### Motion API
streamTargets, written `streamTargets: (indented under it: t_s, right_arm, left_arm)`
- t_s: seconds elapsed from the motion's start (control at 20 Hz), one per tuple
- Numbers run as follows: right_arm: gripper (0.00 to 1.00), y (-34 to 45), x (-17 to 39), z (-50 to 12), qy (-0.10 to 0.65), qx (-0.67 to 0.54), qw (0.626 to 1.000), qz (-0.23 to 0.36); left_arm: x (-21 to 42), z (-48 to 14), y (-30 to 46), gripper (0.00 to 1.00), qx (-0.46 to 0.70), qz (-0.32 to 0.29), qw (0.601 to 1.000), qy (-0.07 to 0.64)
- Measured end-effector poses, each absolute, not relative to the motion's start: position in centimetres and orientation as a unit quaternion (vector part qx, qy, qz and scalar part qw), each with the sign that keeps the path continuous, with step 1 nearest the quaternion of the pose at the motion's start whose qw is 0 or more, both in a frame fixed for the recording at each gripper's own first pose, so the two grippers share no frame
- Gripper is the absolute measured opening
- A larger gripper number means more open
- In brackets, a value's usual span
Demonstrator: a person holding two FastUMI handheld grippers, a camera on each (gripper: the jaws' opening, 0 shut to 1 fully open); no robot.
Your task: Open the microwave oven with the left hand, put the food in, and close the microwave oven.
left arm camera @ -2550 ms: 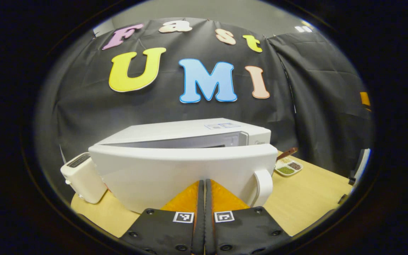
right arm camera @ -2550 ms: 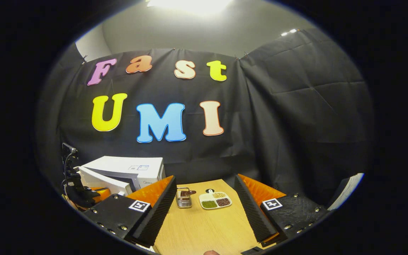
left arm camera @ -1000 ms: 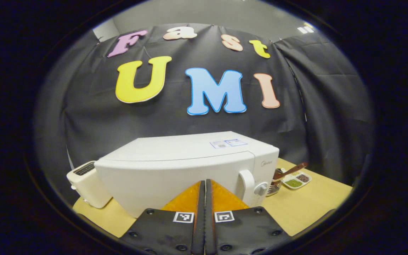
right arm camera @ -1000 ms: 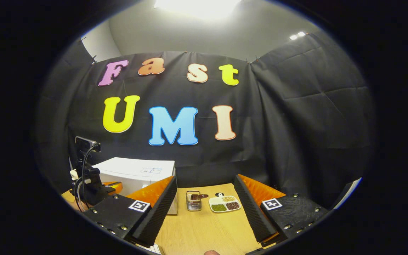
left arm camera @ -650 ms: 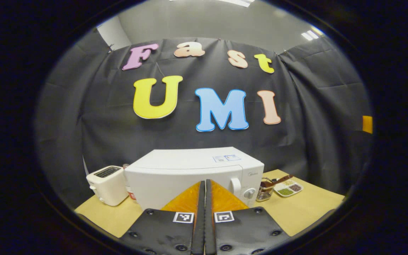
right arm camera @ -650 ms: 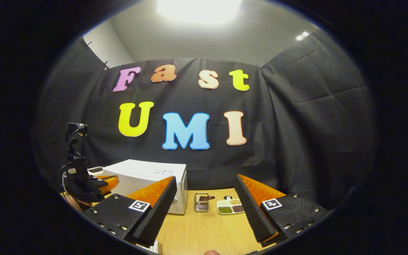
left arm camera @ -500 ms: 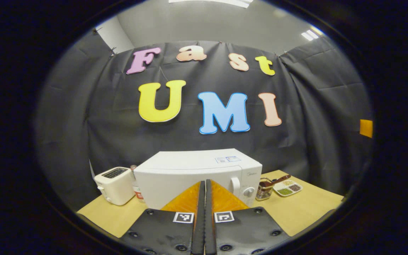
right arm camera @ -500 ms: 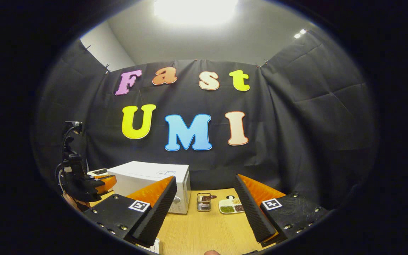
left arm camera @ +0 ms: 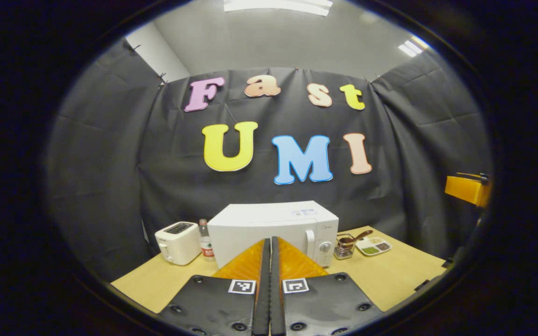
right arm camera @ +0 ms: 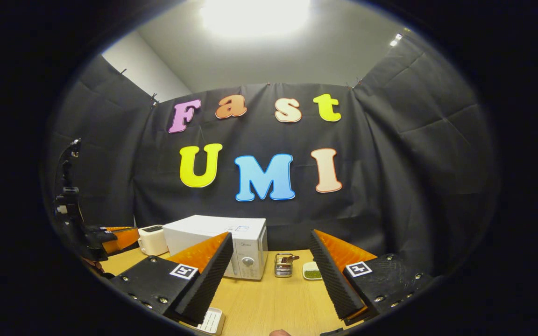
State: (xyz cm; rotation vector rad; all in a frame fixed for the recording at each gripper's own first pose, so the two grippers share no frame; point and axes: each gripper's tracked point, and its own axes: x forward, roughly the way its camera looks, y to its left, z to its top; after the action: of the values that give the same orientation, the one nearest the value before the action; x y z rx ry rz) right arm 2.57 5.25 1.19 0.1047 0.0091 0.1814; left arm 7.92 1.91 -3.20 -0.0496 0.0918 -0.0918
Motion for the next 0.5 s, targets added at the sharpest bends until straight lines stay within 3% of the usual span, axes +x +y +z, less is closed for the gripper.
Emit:
streamTargets:
  t_s: [0.5]
  right_arm:
    - [0.99, 10.0, 1.8, 2.4, -0.004, 0.050, 0.993, 0.104]
  left_arm:
    - [4.2, -0.7, 9.6, 0.08, -0.046, -0.008, 0.998, 0.029]
